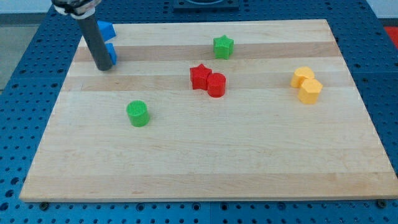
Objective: Move green circle towards bottom right corner
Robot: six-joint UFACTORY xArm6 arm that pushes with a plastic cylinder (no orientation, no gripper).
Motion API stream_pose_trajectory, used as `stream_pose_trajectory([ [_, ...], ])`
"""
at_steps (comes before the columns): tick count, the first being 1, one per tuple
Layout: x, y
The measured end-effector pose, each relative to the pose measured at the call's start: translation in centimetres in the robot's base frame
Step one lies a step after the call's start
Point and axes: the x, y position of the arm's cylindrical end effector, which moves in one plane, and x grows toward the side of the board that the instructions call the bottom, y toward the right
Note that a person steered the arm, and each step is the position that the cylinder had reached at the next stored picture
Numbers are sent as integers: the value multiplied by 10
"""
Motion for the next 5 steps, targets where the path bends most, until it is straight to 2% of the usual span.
stream_pose_trajectory([
  [2, -34, 0],
  [5, -27, -4],
])
